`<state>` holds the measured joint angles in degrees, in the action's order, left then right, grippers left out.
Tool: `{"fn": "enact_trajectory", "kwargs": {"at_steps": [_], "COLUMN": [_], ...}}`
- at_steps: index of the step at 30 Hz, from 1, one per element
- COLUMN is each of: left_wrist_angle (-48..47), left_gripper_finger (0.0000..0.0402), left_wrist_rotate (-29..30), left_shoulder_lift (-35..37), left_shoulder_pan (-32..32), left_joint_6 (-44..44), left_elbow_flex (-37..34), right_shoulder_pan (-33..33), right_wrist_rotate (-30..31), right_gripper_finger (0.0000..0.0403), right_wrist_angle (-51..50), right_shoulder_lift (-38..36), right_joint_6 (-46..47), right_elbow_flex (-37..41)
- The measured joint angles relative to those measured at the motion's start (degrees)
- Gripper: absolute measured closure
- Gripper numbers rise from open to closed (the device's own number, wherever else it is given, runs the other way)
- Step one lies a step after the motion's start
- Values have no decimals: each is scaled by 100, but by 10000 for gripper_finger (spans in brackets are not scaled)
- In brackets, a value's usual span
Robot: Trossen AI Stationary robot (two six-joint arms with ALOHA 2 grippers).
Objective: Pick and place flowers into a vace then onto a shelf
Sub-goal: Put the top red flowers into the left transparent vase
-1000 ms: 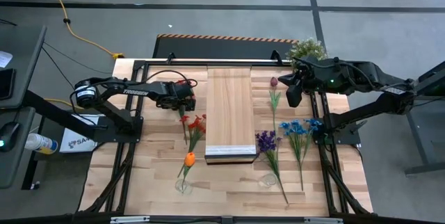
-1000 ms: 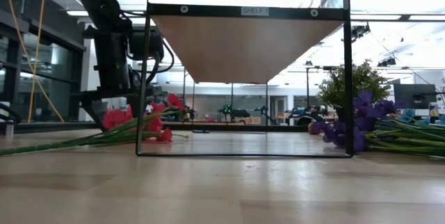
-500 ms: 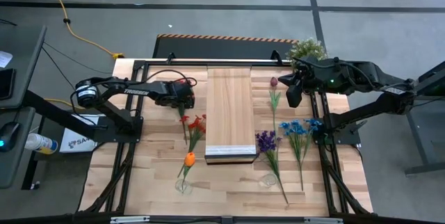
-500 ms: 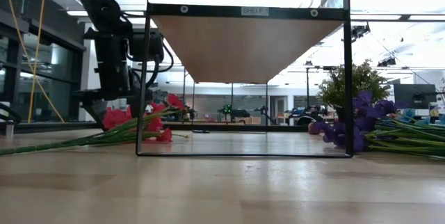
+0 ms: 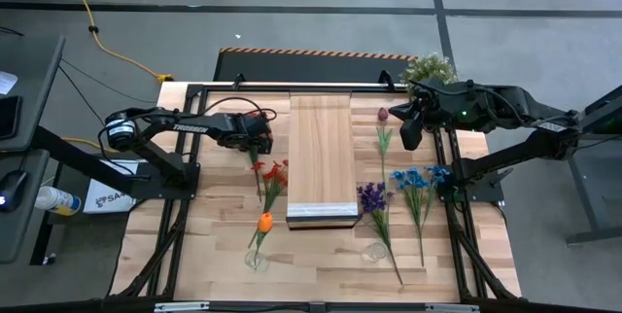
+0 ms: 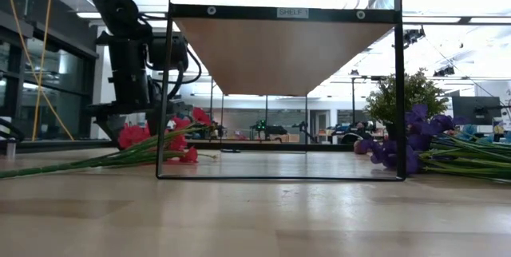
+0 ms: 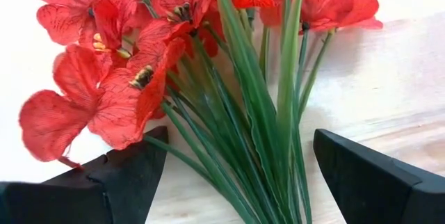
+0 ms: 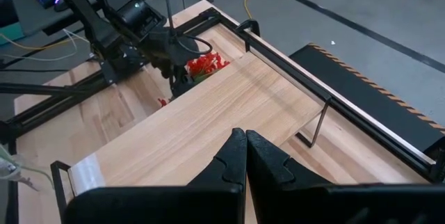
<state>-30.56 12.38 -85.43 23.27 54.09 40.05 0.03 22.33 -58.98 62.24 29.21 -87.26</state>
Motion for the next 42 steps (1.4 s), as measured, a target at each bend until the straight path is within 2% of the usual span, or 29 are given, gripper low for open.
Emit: {"fn": "enact_trajectory", "kwargs": {"at_steps": [19,23,29,42], "left_wrist_angle": [-260,-285,-327,-364], "left_gripper_finger": [7,17,77,262], "left_wrist_rotate": [123,176,309,603], "left_shoulder_lift": [24,20,15,4], "left_shoulder_pan": [-7,-7,-7,-4], "left_joint_6": [306,351,485,478], "left_elbow_flex": [-159,-166,-173,-186], "right_shoulder_pan": [0,2,2,0], "right_wrist_rotate": [0,0,0,-4], "right_gripper_finger": [402,402,402,402], "right_wrist_angle": [75,157,201,195], "right_shoulder_lift": [0,0,0,0], "right_joint_6": [37,37,37,37], "right_elbow_flex": [2,2,0,2]}}
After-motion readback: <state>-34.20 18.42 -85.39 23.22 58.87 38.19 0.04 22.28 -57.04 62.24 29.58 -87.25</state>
